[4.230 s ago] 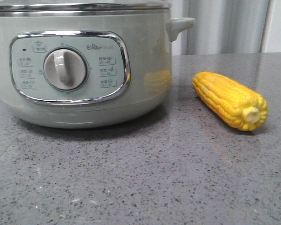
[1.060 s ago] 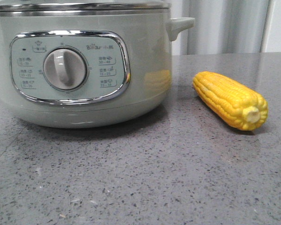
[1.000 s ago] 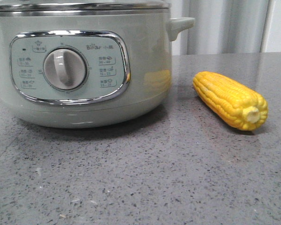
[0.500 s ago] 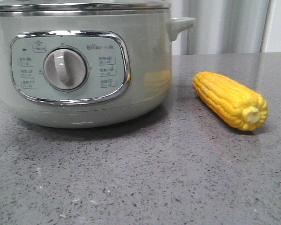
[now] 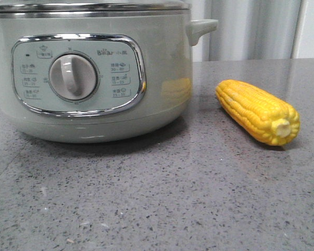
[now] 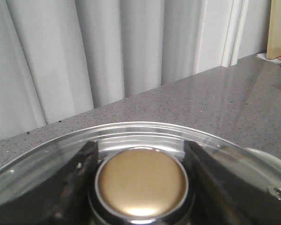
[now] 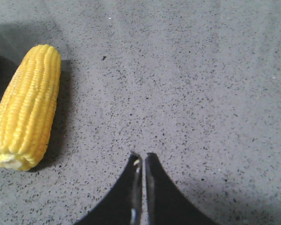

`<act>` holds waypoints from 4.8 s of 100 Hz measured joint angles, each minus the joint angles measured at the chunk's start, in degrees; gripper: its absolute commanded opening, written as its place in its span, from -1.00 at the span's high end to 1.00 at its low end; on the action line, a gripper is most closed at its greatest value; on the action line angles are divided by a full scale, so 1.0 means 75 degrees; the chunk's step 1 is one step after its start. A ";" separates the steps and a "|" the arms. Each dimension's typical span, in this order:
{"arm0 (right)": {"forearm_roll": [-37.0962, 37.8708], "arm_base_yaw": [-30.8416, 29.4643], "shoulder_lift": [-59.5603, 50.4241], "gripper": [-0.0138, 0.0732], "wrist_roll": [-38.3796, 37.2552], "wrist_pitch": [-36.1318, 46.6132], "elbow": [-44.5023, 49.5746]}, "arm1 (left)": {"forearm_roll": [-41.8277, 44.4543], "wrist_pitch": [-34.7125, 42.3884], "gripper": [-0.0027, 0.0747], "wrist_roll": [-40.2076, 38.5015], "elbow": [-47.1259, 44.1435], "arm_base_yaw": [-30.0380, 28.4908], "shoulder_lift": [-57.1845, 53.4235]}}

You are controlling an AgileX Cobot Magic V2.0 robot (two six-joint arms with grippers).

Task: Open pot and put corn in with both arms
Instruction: 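Lift the glass lid off the pot and move it beside the pot, then lower the right gripper over the yellow corn cob and grasp it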

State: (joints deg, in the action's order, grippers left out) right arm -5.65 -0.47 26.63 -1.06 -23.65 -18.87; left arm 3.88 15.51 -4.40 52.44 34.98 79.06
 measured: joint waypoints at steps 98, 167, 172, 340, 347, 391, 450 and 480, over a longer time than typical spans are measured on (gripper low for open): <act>0.0000 0.0000 0.0000 0.85 0.0000 -0.0062 0.0000 | 0.0296 -0.0650 0.70 0.0473 -0.1046 -0.3103 -0.4247; 0.0000 0.0000 0.0000 0.85 0.0000 -0.0055 0.0000 | -0.0652 0.0693 0.78 0.0473 -0.5120 -0.5095 -0.5539; 0.0000 0.0000 0.0000 0.85 0.0000 -0.0055 0.0000 | -0.0652 0.0847 0.78 0.0473 -0.5188 -0.5075 -0.5363; 0.0000 0.0000 0.0048 0.14 0.0040 -0.0432 -0.0674 | -0.0181 0.4207 -0.08 0.0414 -0.5734 -0.4197 -0.1261; 0.0000 0.0033 0.0185 0.10 0.0089 -0.0605 -0.0874 | -0.0238 0.4474 -0.15 0.0396 -0.5734 -0.4197 -0.1332; -0.0091 0.1261 0.3013 0.04 0.0142 -0.1438 -0.2582 | -0.0357 0.4346 -0.16 0.0214 -0.5647 -0.4197 -0.2495; -0.0902 0.1978 0.7520 0.04 0.0142 -0.3197 -0.5736 | 0.0047 0.2240 -0.16 0.0214 -0.4581 -0.4197 -0.5069; -0.1485 0.2026 0.8036 0.05 0.0142 -0.3466 -0.5997 | 0.0049 0.2058 -0.16 0.0214 -0.4581 -0.4197 -0.5176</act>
State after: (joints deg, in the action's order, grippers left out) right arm -16.78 14.72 86.90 0.00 -49.64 -63.85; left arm 4.25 30.95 -2.80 18.08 3.51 40.24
